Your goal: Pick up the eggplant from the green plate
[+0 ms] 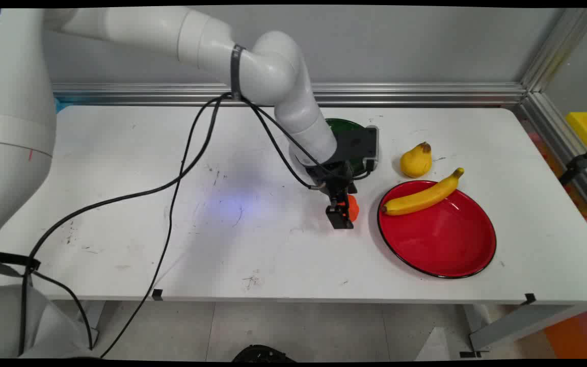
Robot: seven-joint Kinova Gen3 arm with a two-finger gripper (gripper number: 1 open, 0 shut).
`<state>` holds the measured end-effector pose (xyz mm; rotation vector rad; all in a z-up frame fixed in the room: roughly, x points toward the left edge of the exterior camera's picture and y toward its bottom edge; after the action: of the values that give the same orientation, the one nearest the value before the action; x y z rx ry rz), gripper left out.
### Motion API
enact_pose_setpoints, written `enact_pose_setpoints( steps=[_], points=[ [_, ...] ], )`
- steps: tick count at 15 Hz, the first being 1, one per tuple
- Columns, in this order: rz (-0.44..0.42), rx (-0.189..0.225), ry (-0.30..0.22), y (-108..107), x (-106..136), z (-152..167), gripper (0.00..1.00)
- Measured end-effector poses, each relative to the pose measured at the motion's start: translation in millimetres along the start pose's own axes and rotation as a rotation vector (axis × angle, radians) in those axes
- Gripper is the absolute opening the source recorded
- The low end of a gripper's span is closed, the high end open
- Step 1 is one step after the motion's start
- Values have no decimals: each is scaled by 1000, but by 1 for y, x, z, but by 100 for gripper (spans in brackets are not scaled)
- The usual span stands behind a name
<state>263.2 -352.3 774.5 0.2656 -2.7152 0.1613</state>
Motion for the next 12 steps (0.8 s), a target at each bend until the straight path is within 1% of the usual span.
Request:
enact_pose_setpoints(
  steps=[2, 7, 8, 12],
  points=[
    [7, 1, 10, 0, 0, -10, 100],
    [8, 10, 30, 0, -7, -59, 100],
    [1, 13, 37, 0, -11, -76, 100],
    [-38, 21, 53, 0, -23, -114, 100]
  ],
)
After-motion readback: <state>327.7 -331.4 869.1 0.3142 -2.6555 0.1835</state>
